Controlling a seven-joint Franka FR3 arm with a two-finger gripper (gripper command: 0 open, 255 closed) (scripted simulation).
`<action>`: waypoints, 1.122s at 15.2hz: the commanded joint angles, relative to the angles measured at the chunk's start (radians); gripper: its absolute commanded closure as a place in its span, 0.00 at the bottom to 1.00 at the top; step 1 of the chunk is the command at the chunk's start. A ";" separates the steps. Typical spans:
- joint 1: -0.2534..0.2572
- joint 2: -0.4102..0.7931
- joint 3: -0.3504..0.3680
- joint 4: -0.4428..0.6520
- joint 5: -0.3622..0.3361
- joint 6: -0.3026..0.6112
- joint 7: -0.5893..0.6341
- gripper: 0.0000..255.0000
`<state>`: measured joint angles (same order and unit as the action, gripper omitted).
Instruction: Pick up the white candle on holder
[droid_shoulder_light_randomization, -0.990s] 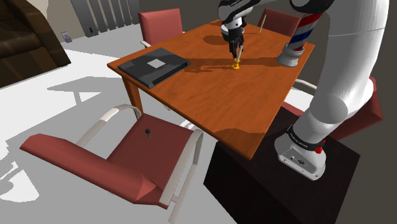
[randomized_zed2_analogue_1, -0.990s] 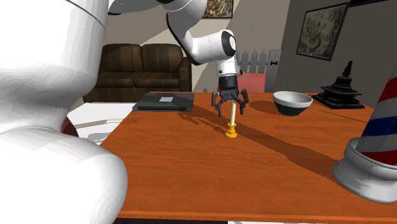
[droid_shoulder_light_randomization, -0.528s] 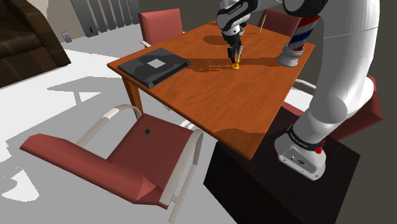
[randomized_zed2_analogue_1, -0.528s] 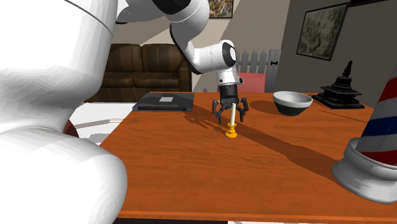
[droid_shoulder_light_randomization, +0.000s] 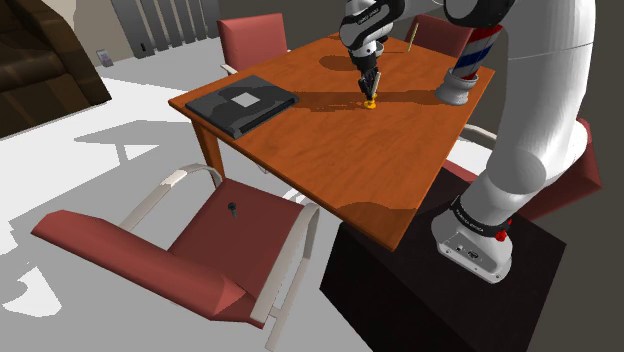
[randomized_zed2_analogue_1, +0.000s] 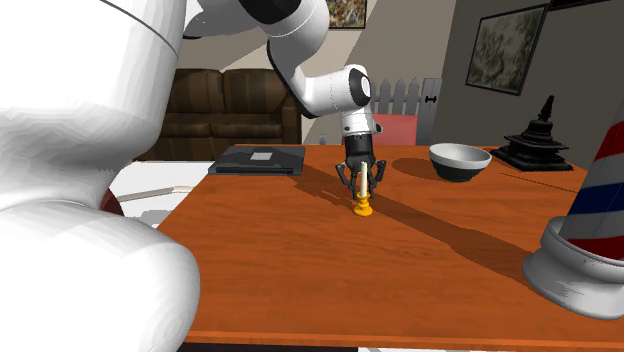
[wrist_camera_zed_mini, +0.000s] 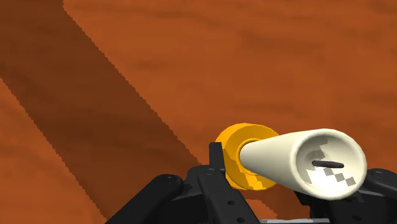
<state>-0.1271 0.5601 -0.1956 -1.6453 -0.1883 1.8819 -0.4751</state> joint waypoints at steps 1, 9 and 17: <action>0.000 0.000 0.000 0.000 0.000 0.000 0.000 1.00; 0.003 -0.041 -0.003 0.018 -0.003 -0.058 -0.012 1.00; 0.007 -0.085 -0.007 0.061 -0.007 -0.143 -0.028 1.00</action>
<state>-0.1203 0.4779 -0.2020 -1.5928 -0.1948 1.7506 -0.5013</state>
